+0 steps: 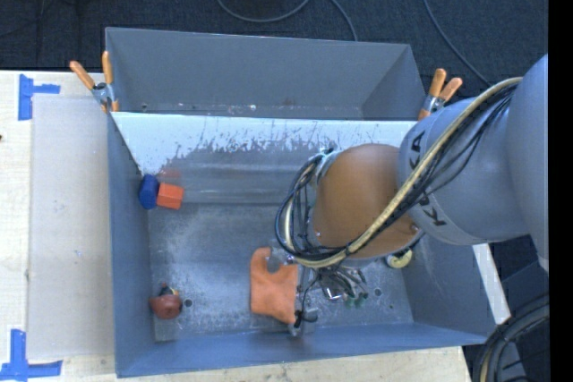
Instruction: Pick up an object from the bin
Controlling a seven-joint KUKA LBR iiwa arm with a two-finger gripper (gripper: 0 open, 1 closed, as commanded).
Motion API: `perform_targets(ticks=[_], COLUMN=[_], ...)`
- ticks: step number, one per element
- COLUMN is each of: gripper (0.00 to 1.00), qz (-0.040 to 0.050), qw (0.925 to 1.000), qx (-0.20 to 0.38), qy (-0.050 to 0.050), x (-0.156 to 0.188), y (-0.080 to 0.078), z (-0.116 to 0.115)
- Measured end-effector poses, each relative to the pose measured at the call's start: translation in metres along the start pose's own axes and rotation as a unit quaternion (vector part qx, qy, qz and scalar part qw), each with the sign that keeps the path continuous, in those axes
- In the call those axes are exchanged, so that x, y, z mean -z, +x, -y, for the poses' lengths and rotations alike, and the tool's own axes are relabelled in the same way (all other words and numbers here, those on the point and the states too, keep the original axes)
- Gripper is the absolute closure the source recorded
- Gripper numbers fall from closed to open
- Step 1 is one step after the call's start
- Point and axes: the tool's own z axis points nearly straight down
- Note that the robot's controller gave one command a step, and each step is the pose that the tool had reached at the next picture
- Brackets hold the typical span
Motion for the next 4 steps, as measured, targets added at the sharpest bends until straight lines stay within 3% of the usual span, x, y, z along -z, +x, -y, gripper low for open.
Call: perform_targets(ticks=[2, 3, 4], gripper=[0.00, 0.00, 1.00], qz=[0.0009, 0.0025, -0.0012], qw=[0.9968, 0.9760, 0.9998], qx=[0.080, 0.218, -0.018], qy=[0.000, 0.000, 0.000], x=[0.008, 0.005, -0.033], y=[0.001, -0.009, -0.013], z=[0.002, -0.012, -0.024])
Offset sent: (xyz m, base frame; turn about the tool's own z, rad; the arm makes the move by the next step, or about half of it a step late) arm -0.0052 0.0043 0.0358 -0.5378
